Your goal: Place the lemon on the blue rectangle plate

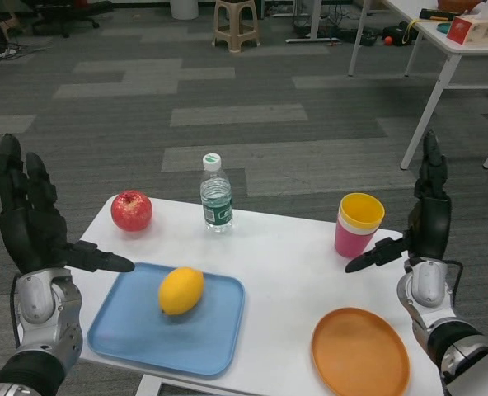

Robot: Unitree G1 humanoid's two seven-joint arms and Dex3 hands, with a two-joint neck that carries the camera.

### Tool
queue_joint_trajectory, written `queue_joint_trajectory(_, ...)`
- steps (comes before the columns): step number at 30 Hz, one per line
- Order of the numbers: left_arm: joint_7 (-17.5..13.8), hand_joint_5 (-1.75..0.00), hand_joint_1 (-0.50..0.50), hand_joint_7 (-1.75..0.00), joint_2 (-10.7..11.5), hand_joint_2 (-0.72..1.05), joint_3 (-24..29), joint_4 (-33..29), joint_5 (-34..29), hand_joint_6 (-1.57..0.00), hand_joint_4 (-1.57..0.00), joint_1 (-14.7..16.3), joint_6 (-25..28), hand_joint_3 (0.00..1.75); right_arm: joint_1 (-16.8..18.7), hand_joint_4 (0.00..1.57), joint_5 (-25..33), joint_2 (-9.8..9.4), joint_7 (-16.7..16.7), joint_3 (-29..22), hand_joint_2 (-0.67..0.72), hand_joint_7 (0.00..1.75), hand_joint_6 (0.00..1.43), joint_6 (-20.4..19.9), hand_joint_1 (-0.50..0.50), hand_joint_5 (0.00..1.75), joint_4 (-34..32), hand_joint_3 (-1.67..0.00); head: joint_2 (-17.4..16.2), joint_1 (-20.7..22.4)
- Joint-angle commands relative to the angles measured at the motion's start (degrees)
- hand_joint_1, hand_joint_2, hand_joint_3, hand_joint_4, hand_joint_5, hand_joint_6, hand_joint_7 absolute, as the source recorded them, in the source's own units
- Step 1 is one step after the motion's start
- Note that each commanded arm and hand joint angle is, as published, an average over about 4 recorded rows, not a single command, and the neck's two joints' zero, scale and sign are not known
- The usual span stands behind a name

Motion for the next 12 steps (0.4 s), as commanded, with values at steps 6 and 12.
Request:
queue_joint_trajectory(6,-8.38,0.00,-0.50,-0.28,5.31,-0.68,-0.71,-5.71,-1.89,0.00,0.00,0.71,9.54,0.09,-0.03,0.00,0.20,-0.44,-0.19,-0.05,0.58,0.00,0.00,0.26,-0.46,0.00,-1.31,0.00,0.41,0.36)
queue_joint_trajectory(12,-10.27,0.00,-0.50,-0.28,5.60,-0.64,-1.03,-6.29,-3.08,0.00,0.00,0.76,10.60,0.09,0.17,0.00,0.21,-0.23,-0.19,-0.05,0.53,0.00,0.00,0.26,-0.46,0.00,-1.51,0.00,0.63,0.91)
